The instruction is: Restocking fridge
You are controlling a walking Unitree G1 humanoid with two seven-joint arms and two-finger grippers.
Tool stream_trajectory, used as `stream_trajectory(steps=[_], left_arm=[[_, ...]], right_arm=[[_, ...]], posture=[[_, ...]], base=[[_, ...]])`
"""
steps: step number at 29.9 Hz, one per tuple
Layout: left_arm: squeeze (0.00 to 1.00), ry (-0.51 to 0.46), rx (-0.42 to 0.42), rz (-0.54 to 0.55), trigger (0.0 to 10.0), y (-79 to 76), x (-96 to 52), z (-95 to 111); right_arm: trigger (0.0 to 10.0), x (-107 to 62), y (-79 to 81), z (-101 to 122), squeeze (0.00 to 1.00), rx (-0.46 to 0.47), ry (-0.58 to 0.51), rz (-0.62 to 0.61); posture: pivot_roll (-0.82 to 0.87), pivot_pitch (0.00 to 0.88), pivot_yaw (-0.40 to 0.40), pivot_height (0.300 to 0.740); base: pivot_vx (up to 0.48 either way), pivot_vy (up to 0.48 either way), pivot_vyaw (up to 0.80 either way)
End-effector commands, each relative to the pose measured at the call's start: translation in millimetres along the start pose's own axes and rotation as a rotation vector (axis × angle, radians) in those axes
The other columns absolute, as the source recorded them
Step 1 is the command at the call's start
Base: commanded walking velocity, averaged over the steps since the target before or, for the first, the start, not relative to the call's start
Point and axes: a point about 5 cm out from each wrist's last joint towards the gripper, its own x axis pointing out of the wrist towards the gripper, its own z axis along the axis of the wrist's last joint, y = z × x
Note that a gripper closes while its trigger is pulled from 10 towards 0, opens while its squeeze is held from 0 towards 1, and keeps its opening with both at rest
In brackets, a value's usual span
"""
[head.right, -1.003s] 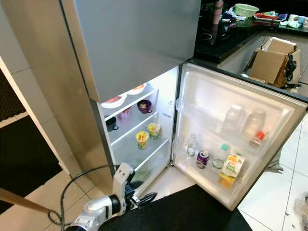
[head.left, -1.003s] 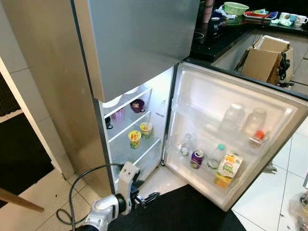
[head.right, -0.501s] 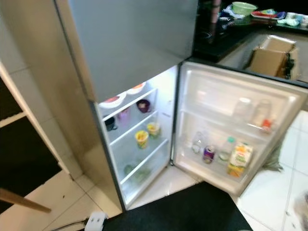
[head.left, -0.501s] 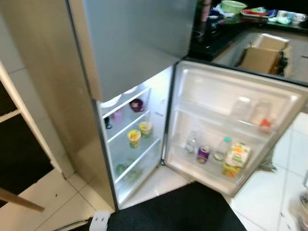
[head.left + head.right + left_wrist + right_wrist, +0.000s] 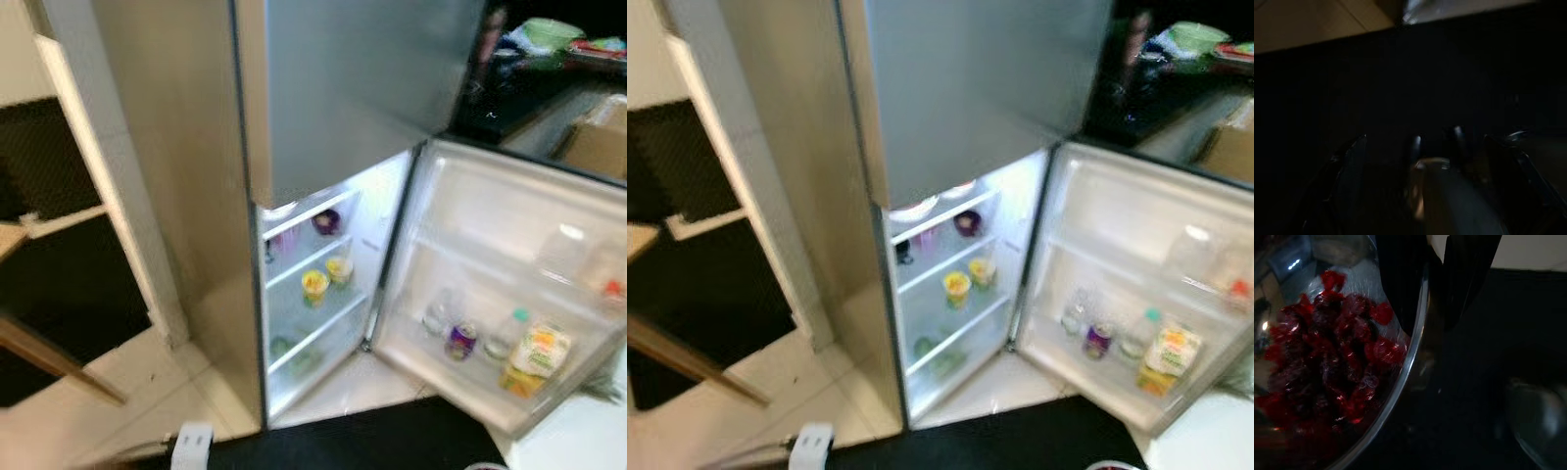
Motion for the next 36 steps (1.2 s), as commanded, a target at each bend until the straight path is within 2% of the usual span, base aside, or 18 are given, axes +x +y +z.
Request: stream_trajectory(steps=[1, 12, 16, 36], left_arm=[[0.00, 0.019, -0.004, 0.020, 10.0, 3.8, -1.8, -5.0], [0.00, 0.041, -0.011, 0.024, 10.0, 5.0, -3.0, -10.1], [0.00, 0.054, -0.022, 0.016, 10.0, 3.7, -3.5, -14.0], [0.00, 0.058, -0.016, 0.000, 10.0, 1.8, -3.1, -14.0]], right_arm=[[10.0, 1.2, -0.1, 11.1, 0.00, -0.012, -0.040, -0.007], [10.0, 1.2, 0.1, 10.8, 0.00, -0.027, -0.040, -0.013], [10.0, 1.2, 0.2, 10.9, 0.00, -0.081, -0.041, -0.029], [10.0, 1.5, 2.7, 12.2, 0.00, -0.127, -0.044, -0.025]], posture=[[-0.11, 0.000, -0.029, 0.740], [-0.12, 0.000, -0.027, 0.740], [-0.12, 0.000, -0.027, 0.740], [-0.12, 0.000, -0.022, 0.740]], base=[[0.000, 0.000, 0.75], [0.000, 0.000, 0.75], [0.000, -0.315, 0.00], [0.000, -0.434, 0.00]])
